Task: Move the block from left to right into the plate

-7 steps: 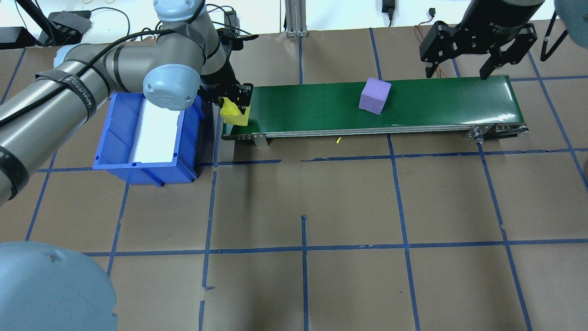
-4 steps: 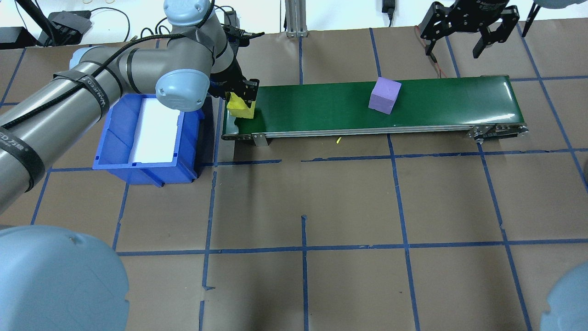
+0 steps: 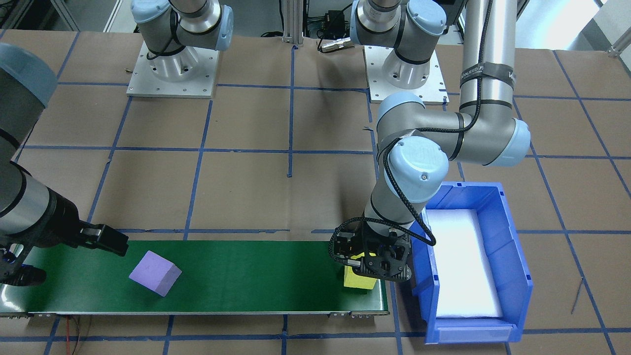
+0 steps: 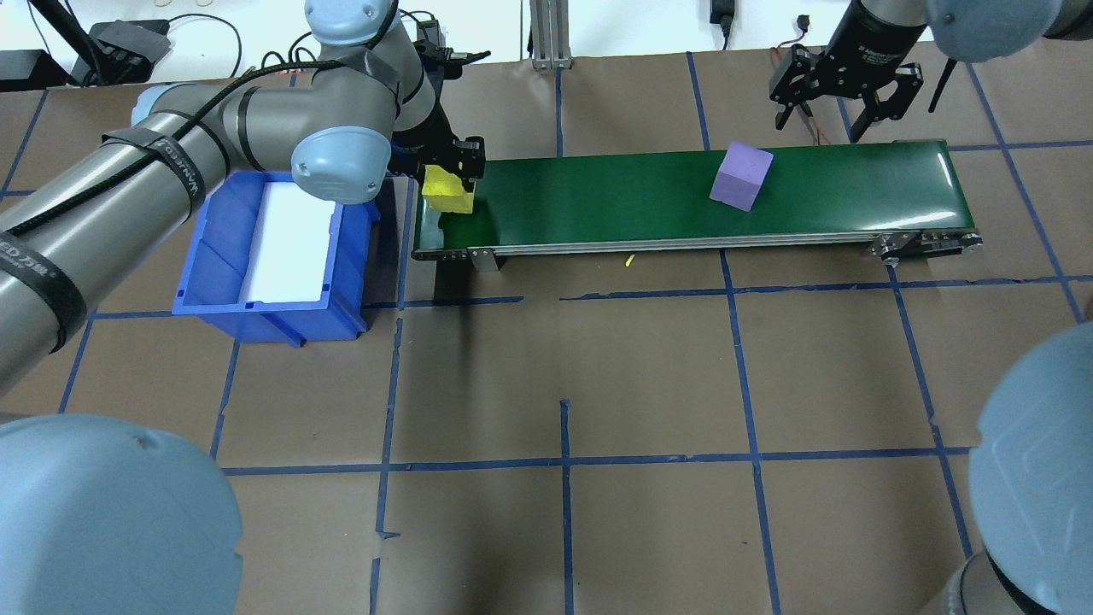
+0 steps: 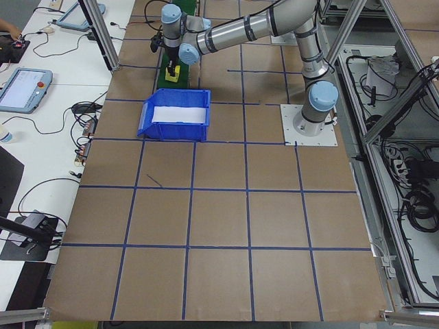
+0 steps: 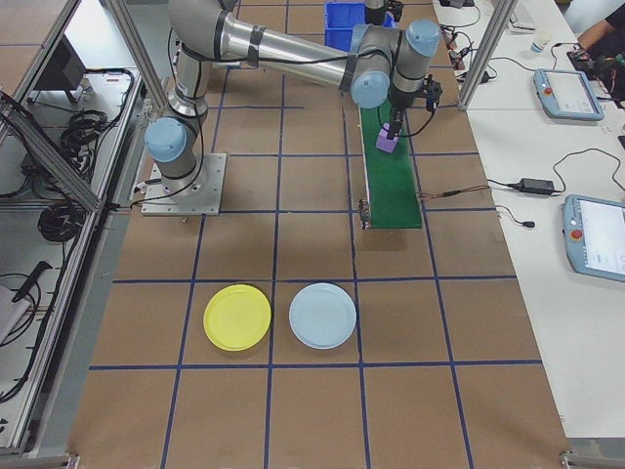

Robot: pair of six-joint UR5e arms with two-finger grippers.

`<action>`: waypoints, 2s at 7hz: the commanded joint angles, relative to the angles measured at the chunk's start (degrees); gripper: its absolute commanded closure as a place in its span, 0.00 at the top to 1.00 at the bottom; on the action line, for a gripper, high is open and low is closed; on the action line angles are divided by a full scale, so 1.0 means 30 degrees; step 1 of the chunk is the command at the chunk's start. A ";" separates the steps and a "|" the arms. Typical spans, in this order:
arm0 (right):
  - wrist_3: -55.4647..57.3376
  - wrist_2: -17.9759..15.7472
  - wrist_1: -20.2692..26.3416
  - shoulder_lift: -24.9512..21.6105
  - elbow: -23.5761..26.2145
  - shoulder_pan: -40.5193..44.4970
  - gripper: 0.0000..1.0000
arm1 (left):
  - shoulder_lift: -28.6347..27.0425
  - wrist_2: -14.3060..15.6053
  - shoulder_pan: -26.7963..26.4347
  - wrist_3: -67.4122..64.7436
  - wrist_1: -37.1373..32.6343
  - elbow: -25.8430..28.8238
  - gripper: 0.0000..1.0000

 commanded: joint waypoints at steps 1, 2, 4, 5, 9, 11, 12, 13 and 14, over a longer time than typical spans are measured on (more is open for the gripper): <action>-0.0081 0.2562 -0.0533 0.0521 0.0468 -0.1234 0.98 | 0.1696 0.0082 0.0029 0.0023 -0.1333 -0.0171 1.00; -0.0285 0.2662 -0.0941 0.0959 0.0527 -0.1236 0.98 | 0.3099 0.0140 0.0087 0.0023 -0.2911 -0.0231 1.00; -0.0549 0.3011 -0.2081 0.1051 0.1168 -0.1237 0.98 | 0.5563 0.1215 0.0814 0.0023 -0.5262 -0.0378 1.00; -0.0928 0.3015 -0.2233 0.1052 0.1549 -0.1237 0.98 | 0.6705 0.2269 0.1284 0.0023 -0.6895 -0.0523 1.00; -0.1252 0.2722 -0.3406 0.2369 0.1348 -0.1237 0.99 | 0.9937 0.1873 0.2052 -0.0122 -1.0338 -0.1195 1.00; -0.1370 0.2722 -0.3407 0.2370 0.1406 -0.1324 0.99 | 1.0115 0.1459 0.2197 0.0080 -1.0338 -0.1520 1.00; -0.1429 0.2461 -0.3407 0.2370 0.1464 -0.1353 0.99 | 1.0144 0.0937 0.2226 0.0082 -1.0310 -0.1491 1.00; -0.1487 0.1936 -0.3407 0.2370 0.1552 -0.1354 0.97 | 1.0173 -0.0431 0.2197 0.0053 -1.0310 -0.1520 1.00; -0.1575 0.1235 -0.3378 0.2370 0.1611 -0.1354 0.93 | 1.0174 -0.0416 0.2139 0.0052 -1.0368 -0.1520 1.00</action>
